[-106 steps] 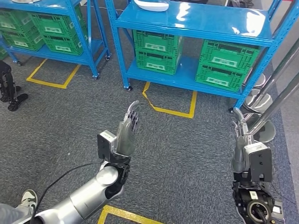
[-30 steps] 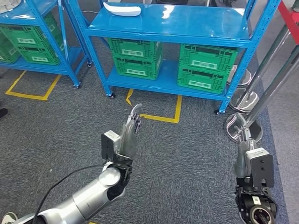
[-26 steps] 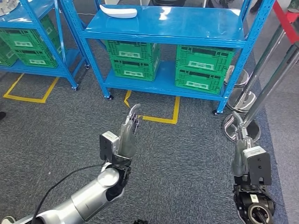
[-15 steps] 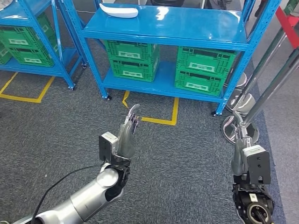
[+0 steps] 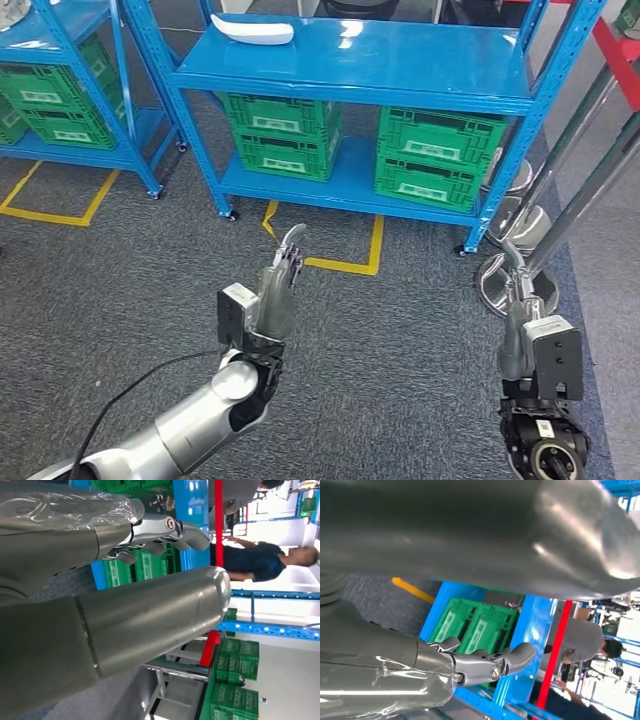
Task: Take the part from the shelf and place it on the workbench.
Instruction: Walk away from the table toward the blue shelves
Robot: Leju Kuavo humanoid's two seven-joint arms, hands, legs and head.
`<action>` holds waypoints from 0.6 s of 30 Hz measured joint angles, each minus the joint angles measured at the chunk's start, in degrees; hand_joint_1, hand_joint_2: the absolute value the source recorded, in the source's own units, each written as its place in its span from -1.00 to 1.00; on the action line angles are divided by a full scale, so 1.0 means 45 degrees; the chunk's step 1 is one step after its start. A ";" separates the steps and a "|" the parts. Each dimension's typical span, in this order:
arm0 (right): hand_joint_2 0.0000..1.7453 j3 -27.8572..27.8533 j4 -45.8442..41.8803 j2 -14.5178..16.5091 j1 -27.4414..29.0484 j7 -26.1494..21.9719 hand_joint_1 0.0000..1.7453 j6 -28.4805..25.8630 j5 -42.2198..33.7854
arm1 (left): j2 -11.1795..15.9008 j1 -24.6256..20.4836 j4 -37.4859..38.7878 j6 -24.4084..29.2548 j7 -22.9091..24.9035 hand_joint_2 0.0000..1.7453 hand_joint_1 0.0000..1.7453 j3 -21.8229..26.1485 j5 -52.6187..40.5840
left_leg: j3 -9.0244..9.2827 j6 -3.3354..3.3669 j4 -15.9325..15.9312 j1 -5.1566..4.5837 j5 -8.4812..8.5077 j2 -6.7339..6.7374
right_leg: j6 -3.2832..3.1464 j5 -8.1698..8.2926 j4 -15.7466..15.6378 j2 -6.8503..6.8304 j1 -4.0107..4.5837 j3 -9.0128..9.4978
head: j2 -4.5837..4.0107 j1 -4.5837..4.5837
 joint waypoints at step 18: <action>-1.00 0.0015 -0.0023 0.0001 0.0011 0.0010 -1.00 0.0118 0.0072 | 0.0007 0.0054 -0.0027 0.0021 -0.0023 -1.00 -1.00 0.0000 0.0000 | -0.0241 0.0331 -0.0372 0.0190 0.0546 -0.0016 | 0.0419 -0.1505 0.1989 -0.0016 -0.0053 -0.0461 | 0.0000 -0.0029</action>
